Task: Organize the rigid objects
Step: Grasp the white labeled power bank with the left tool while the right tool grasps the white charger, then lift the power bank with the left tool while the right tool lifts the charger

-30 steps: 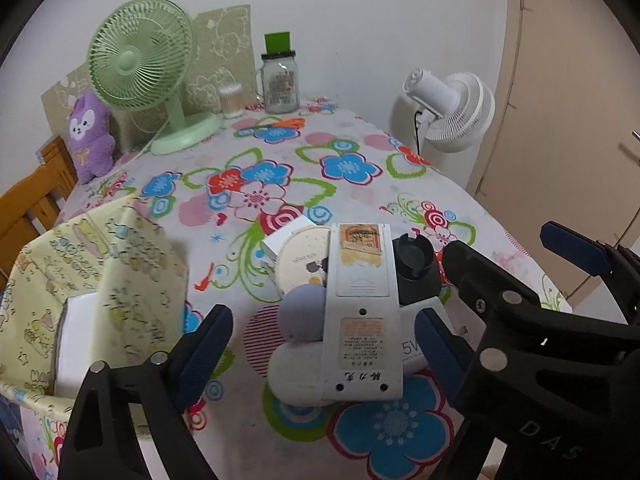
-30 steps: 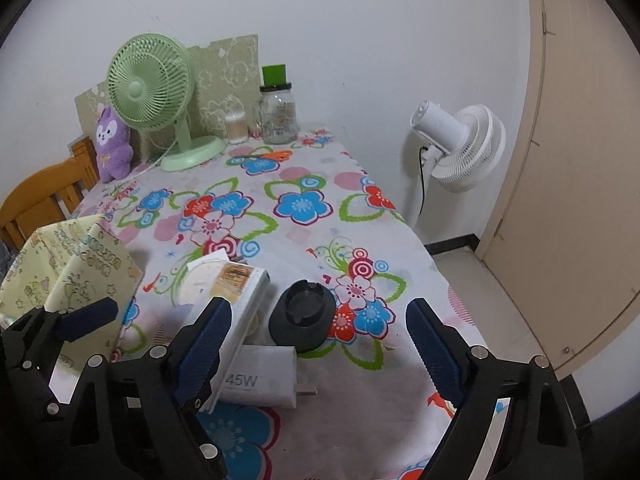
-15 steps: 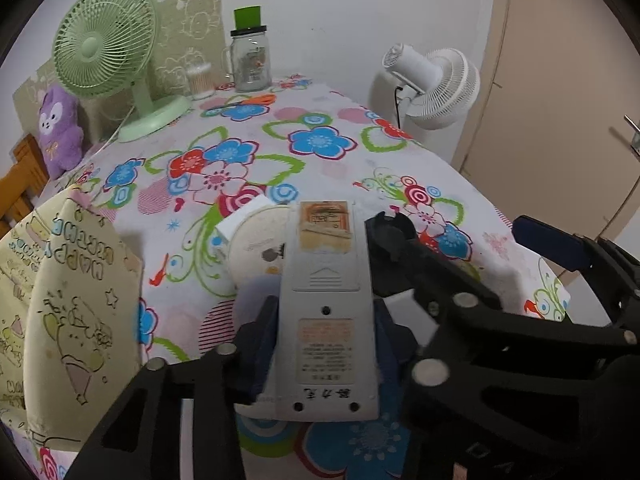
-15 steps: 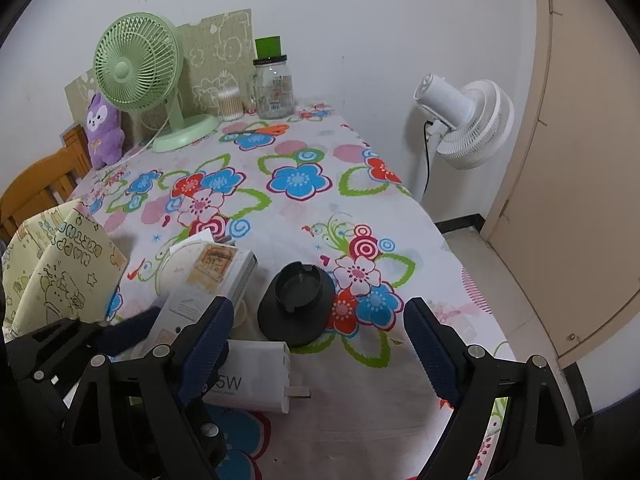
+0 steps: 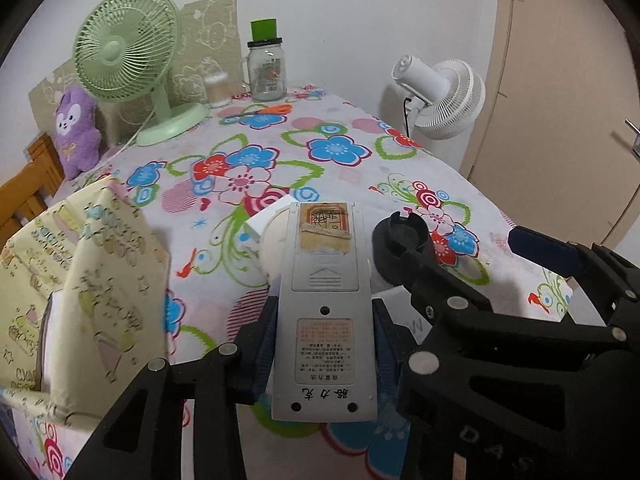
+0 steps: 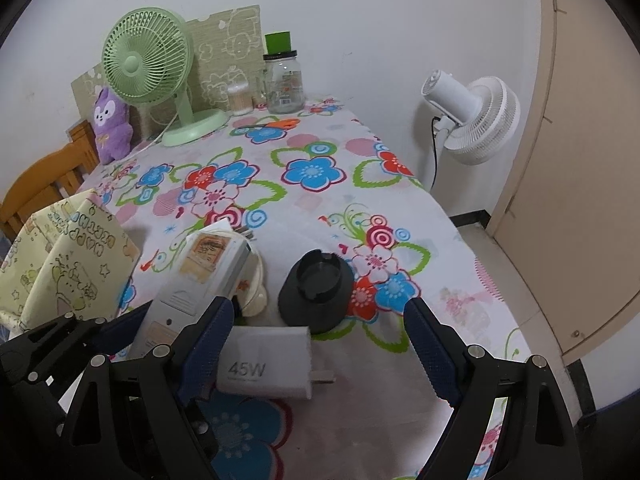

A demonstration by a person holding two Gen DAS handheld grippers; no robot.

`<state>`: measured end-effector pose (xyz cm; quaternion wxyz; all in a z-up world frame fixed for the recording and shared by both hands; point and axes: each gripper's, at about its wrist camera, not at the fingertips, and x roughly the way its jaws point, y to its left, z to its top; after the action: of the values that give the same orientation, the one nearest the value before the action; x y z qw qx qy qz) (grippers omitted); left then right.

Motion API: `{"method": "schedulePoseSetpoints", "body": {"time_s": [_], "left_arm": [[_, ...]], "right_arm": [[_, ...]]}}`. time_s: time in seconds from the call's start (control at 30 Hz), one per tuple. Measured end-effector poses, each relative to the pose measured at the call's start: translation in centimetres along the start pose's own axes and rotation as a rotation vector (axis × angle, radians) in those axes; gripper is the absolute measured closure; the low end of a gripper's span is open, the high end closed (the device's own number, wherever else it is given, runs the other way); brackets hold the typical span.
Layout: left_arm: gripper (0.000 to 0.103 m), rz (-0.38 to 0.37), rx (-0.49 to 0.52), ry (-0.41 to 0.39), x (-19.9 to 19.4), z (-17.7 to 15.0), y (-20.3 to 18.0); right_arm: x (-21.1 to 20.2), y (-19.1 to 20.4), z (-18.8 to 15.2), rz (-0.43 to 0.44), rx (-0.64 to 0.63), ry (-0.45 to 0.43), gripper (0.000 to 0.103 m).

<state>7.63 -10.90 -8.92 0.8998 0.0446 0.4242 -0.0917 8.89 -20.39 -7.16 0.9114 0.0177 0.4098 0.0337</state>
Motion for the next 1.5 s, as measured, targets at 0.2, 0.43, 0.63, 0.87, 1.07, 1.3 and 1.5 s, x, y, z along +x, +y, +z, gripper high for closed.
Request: {"method": "schedulePoseSetpoints", "body": {"time_s": [0.2, 0.43, 0.63, 0.87, 1.07, 1.3, 1.5], "left_arm": [[0.058, 0.011, -0.012, 0.006, -0.4, -1.5, 1.0], [0.058, 0.029, -0.013, -0.011, -0.9, -2.5, 1.6], [0.058, 0.018, -0.022, 0.002, -0.3, -2.5, 2.1], [0.058, -0.007, -0.028, -0.003, -0.1, -1.8, 2.0], [0.058, -0.014, -0.023, 0.001, 0.1, -1.6, 1.7], [0.058, 0.009, -0.021, 0.008, -0.4, -2.5, 2.4], [0.058, 0.003, -0.016, 0.013, -0.5, -3.1, 2.4]], "right_arm": [[-0.2, 1.4, -1.0, -0.013, -0.024, 0.018, 0.014], [0.6, 2.4, -1.6, 0.004, -0.024, 0.052, 0.014], [1.8, 3.0, -1.7, 0.007, -0.024, 0.093, 0.025], [1.9, 2.8, -1.3, -0.006, -0.006, 0.089, 0.073], [2.0, 2.3, -1.0, -0.006, -0.008, 0.094, 0.078], [2.0, 2.3, -1.1, 0.009, 0.025, 0.124, 0.025], [2.0, 3.4, -1.7, -0.007, -0.016, 0.123, 0.023]]}}
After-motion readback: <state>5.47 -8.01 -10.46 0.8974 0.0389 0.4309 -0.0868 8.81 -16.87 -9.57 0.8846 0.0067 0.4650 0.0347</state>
